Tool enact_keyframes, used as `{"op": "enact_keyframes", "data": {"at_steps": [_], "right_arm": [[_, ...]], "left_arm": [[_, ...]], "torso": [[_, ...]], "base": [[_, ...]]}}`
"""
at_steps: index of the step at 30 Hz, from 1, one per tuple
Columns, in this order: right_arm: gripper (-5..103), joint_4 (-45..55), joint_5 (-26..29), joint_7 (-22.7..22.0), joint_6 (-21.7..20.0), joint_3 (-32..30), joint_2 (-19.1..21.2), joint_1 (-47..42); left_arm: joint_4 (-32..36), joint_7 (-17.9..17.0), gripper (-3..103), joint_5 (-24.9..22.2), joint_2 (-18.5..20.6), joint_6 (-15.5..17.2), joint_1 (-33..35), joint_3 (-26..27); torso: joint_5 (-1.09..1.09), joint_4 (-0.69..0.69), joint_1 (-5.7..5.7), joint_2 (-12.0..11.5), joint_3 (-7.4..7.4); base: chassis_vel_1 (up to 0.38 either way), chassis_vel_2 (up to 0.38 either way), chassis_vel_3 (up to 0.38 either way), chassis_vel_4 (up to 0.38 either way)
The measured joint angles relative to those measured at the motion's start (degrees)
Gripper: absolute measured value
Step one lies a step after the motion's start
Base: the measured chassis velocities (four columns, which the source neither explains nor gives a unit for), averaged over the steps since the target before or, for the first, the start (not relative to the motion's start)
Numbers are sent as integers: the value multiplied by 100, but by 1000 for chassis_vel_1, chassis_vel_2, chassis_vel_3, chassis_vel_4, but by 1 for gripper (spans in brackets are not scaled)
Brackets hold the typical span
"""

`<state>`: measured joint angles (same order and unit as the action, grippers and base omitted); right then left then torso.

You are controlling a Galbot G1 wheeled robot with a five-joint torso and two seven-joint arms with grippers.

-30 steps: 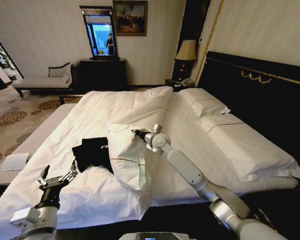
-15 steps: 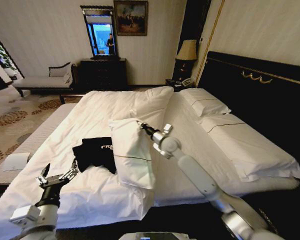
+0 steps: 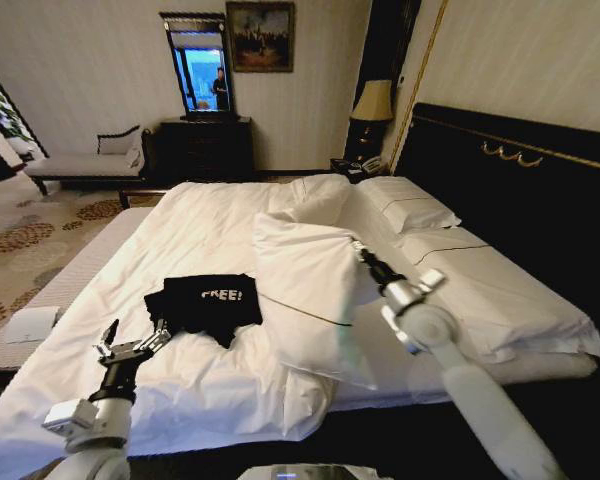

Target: Fold the clothes on the bed.

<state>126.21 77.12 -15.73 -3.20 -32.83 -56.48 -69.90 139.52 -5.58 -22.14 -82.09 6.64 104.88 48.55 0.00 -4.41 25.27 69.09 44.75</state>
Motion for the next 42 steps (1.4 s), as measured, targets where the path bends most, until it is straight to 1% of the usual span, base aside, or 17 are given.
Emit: {"op": "enact_keyframes", "data": {"at_steps": [3, 4, 8, 9, 11, 12, 13, 16, 18, 19, 20, 23, 24, 25, 27, 33, 42], "right_arm": [[0, 457, -575, 94, 80, -951, -580, -1048], [0, 457, -575, 94, 80, -951, -580, -1048], [0, 1096, -1046, 79, 242, -1904, -1719, -2278], [0, 1096, -1046, 79, 242, -1904, -1719, -2278], [0, 1440, -1335, -69, 366, -2267, -2136, -2835], [0, 1587, -1443, -222, 391, -2401, -2270, -3037], [0, 1587, -1443, -222, 391, -2401, -2270, -3037], [0, 1759, -1660, -936, 334, -2784, -2455, -3412], [0, 1762, -1665, -1388, 108, -3065, -2459, -3556], [0, 1762, -1665, -1388, 108, -3065, -2459, -3556], [0, 1762, -1639, -1745, -94, -3372, -2460, -3689], [0, 1758, -1625, -2333, -345, -3821, -2565, -3899], [0, 1758, -1625, -2333, -345, -3821, -2565, -3899], [0, 1754, -1628, -2506, -400, -3904, -2660, -3986], [0, 1742, -1754, -2630, -428, -3897, -2865, -4102], [0, 1494, -2287, -2642, -287, -3594, -3113, -4066], [0, 339, -2302, -2634, -390, -2978, -2992, -3866]], "left_arm": [[-36, 0, 100, -32, 75, 0, -146, -129], [-36, 0, 100, -32, 75, 0, -146, -129], [-108, -1, 100, -130, 204, 10, -410, -296], [-108, -1, 100, -130, 204, 10, -410, -296], [-164, -3, 100, -219, 287, 30, -579, -394], [-195, -5, 100, -261, 327, 33, -656, -442], [-195, -5, 100, -261, 327, 33, -656, -442], [-307, -5, 100, -379, 454, 37, -856, -590], [-379, -5, 100, -415, 515, 31, -976, -692], [-379, -5, 100, -415, 515, 31, -976, -692], [-462, 8, 100, -437, 557, -8, -1076, -758], [-616, 28, 100, -511, 605, -85, -1242, -813], [-616, 28, 100, -511, 605, -85, -1242, -813], [-642, 24, 100, -563, 631, -91, -1277, -818], [-649, 17, 100, -653, 722, -99, -1318, -822], [-652, -7, 100, -855, 903, -107, -1475, -767], [-691, -55, 100, -977, 1016, -173, -1428, -683]], "torso": [[0, -1, 0, 0, 0], [0, -1, 0, 0, 0], [1, -3, -1, 1, -1], [1, -3, -1, 1, -1], [-2, -3, -1, 1, -1], [-2, -1, -1, 1, 0], [-2, -1, -1, 1, 0], [0, -1, -1, 1, 0], [0, 0, 0, 0, 0], [0, 0, 0, 0, 0], [0, -1, 1, 0, 1], [-1, 0, 1, 0, 1], [-1, 0, 1, 0, 1], [0, 0, 1, 0, 1], [3, 2, 1, 0, 1], [-5, 0, 2, 0, 1], [0, -1, 1, 0, 1]], "base": [[0, 0, 0, 0], [0, 0, 0, 0], [0, 0, 0, 0], [0, 0, 0, 0], [0, 0, 0, 0], [0, 0, 0, 0], [0, 0, 0, 0], [0, 0, 0, 0], [0, 0, 0, 0], [0, 0, 0, 0], [0, 0, 0, 0], [0, 0, 0, 0], [0, 0, 0, 0], [0, 0, 0, 0], [0, 0, 0, 0], [0, 0, 0, 0], [0, 0, 0, 0]]}}
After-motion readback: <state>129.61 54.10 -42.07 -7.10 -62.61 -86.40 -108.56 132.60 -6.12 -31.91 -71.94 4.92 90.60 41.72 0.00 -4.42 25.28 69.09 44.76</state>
